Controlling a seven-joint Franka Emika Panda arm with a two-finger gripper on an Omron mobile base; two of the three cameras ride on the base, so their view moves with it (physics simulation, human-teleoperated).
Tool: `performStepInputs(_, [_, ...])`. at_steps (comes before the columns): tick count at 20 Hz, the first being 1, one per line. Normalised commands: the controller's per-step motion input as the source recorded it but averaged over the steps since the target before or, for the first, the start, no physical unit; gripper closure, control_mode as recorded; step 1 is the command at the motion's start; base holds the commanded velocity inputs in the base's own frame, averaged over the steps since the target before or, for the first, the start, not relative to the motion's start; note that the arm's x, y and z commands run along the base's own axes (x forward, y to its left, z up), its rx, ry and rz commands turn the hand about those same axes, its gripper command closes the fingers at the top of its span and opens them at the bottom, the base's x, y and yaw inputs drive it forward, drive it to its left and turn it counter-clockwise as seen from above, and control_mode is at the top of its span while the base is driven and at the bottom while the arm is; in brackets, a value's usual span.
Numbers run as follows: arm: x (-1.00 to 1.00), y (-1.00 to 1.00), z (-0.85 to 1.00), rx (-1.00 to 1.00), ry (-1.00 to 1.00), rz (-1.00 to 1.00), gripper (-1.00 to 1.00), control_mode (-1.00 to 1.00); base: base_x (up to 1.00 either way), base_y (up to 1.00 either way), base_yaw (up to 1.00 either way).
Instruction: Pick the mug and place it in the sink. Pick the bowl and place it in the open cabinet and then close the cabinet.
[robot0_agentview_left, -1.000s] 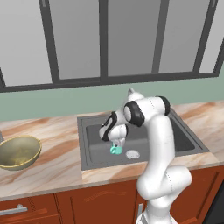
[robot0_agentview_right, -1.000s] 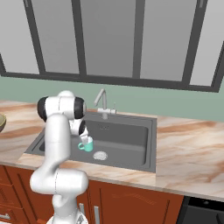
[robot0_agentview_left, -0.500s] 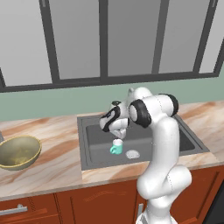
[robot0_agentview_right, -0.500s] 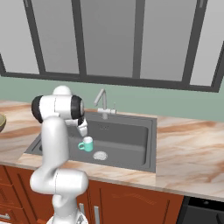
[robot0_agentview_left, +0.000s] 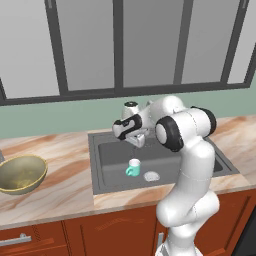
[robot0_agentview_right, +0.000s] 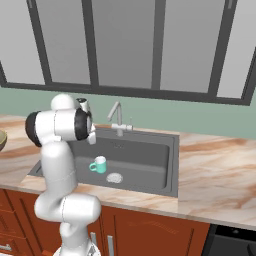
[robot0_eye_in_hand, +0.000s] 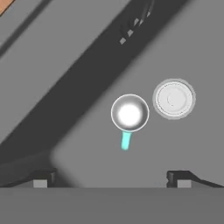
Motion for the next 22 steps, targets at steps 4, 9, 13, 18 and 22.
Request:
performStepInputs(4, [-0.34, 0.31, 0.63, -0.08, 0.03, 0.08, -1.00, -1.00, 0.00, 0.00, 0.00])
performStepInputs(9, [-0.55, 0.38, 0.27, 0.00, 0.03, 0.04, -1.00, -1.00, 0.00, 0.00, 0.00])
performStepInputs(13, [-0.50, 0.44, 0.05, 0.00, 0.06, 0.01, -1.00, -1.00, 0.00, 0.00, 0.00])
performStepInputs(18, [-0.49, 0.35, 0.03, 0.02, 0.02, 0.03, -1.00, -1.00, 0.00, 0.00, 0.00])
performStepInputs(22, [-0.40, 0.43, 0.04, 0.00, -0.02, 0.14, -1.00, -1.00, 0.00, 0.00, 0.00])
